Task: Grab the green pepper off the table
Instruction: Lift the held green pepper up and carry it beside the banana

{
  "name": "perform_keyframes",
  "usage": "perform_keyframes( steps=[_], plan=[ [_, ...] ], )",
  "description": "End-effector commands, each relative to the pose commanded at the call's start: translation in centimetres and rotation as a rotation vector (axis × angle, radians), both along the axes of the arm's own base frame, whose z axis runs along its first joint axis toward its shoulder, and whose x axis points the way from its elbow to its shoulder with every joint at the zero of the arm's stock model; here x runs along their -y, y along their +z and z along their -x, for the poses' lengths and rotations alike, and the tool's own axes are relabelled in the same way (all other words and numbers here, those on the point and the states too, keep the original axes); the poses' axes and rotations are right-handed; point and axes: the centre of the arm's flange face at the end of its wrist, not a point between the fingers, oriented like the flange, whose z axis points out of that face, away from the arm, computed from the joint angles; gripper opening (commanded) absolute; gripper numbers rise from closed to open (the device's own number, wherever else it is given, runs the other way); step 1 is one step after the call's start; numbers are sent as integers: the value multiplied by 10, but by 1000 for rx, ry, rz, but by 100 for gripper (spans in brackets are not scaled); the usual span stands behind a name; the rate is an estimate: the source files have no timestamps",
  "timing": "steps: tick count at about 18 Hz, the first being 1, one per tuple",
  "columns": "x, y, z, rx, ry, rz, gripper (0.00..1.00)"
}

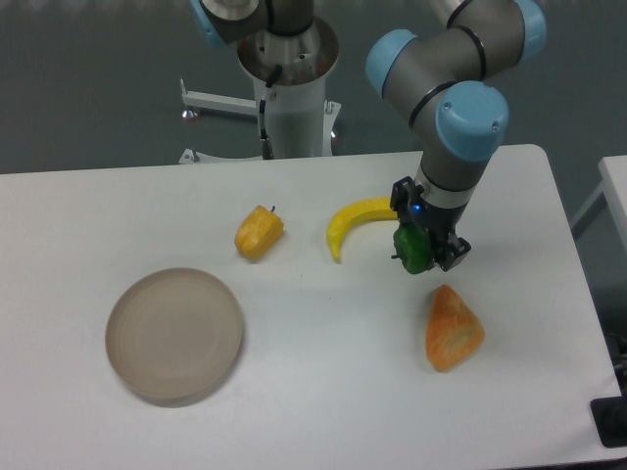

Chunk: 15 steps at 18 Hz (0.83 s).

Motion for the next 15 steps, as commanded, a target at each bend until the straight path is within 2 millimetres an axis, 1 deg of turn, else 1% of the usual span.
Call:
perform_keyframes(
  steps=[2, 8, 15],
  plan=[
    [0, -4, 1, -4, -9, 11, 38],
    [-3, -1, 3, -1, -8, -7, 39],
    [-5, -4, 2, 12, -8, -18, 39]
  ],
)
